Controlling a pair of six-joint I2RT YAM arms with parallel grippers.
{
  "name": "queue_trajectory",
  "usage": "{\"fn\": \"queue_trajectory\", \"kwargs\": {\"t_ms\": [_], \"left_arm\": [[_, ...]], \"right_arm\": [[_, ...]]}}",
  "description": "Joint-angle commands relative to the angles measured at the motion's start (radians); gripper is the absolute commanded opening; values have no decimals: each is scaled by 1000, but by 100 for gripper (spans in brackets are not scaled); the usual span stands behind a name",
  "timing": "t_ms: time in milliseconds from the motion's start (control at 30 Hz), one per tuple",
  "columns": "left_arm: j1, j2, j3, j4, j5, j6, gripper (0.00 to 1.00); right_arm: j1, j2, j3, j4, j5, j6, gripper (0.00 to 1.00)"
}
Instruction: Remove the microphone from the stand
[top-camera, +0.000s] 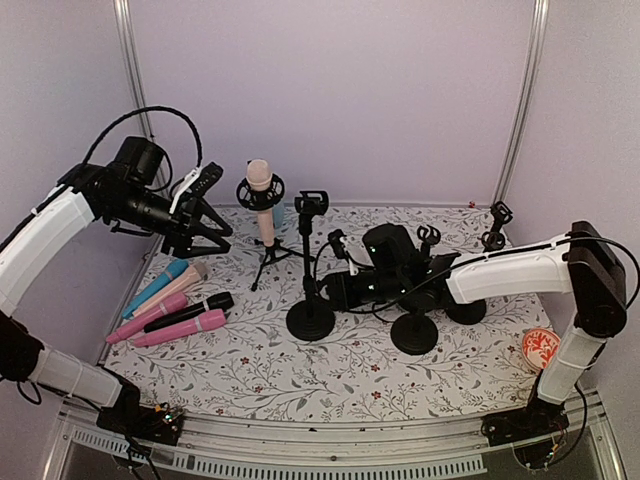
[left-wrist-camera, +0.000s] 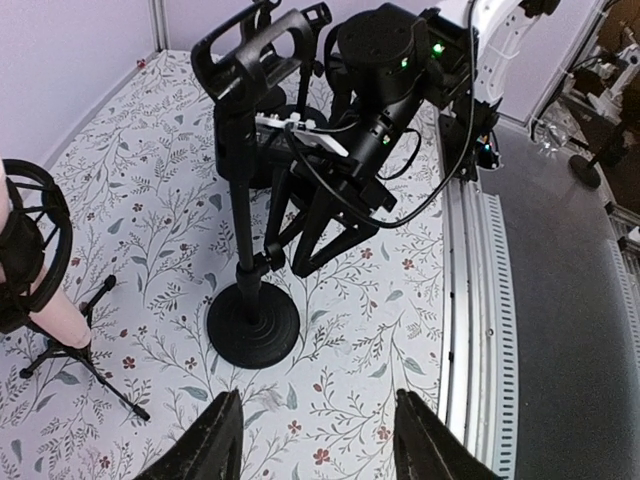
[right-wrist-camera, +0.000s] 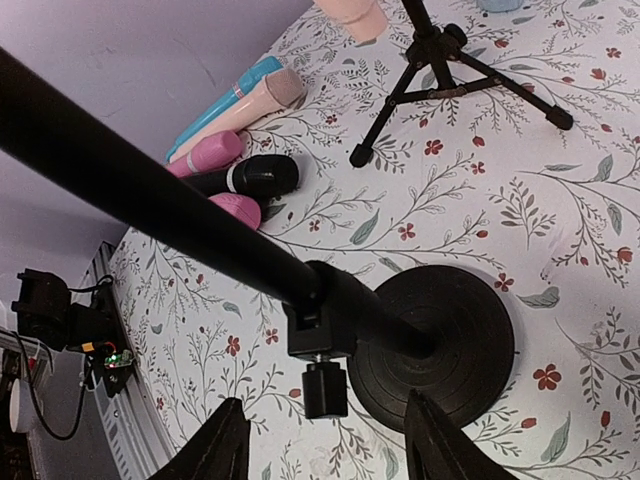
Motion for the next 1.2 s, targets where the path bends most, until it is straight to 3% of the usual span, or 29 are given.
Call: {"fn": "queue_trajectory", "kwargs": {"t_ms": [0,333,467,500,567,700,900,1167], "left_arm": [[16,-25,1,-57,30,53,53],[22,-34,-20,-65,26,71,53],[23,-32,-27,-65,24,76,53],[23,-30,-27,-65,24,77,53],[24,-25,-27,-66,25,76,52],[24,-20,-27,-62,25,75,52],[24,-13,-30,-56,33,65,52],[23,-5,-34,-45,36,45,51]], "right_arm": [[-5,33,55,-17,14,-44,53],[-8,96,102,-2,10,-86,38],[-6,92,75,27,13,-82,21],[-6,91,67,34,16,-79,12],[-7,88,47,50,22,-69,2],[4,81,15,60,57,-66,0],[56,87,15,10,223,-110,0],[200,204,148,-229,761,-251,0]]}}
